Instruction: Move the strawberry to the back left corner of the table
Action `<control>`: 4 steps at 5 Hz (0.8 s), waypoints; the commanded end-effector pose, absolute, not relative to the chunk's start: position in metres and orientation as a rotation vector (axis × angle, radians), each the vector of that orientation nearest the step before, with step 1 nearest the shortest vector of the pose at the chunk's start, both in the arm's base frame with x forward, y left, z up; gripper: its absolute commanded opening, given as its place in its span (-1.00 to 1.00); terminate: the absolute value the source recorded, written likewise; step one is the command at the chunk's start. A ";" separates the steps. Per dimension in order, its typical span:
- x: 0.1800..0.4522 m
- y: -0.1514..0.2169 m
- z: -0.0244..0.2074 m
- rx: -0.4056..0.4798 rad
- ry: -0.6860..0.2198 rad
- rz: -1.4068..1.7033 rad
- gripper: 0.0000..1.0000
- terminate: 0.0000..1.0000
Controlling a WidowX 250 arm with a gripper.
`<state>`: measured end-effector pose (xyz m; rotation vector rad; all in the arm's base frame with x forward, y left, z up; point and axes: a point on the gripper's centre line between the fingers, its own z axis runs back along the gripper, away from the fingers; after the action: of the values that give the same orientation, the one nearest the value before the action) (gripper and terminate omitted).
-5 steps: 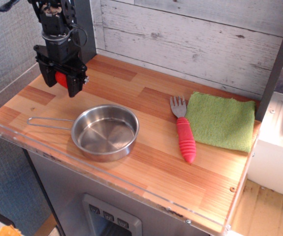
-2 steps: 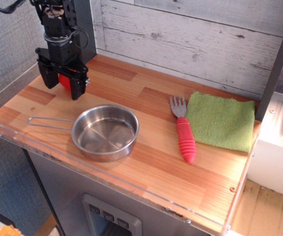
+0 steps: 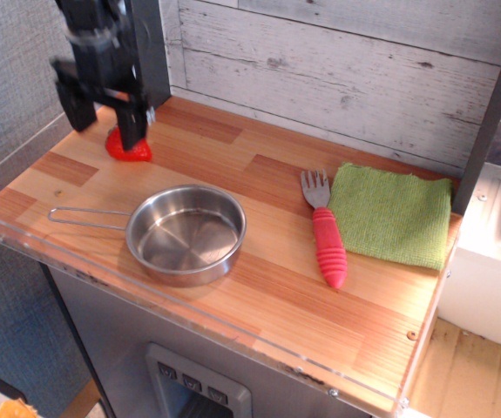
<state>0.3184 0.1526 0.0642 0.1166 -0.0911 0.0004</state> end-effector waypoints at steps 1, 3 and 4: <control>0.293 0.111 0.113 0.165 -0.139 0.033 1.00 -1.00; 0.290 0.067 0.112 0.090 -0.139 -0.038 1.00 -1.00; 0.290 0.061 0.108 0.023 -0.151 -0.089 1.00 -1.00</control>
<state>0.2947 0.0543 0.0896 0.0054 -0.0998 -0.0907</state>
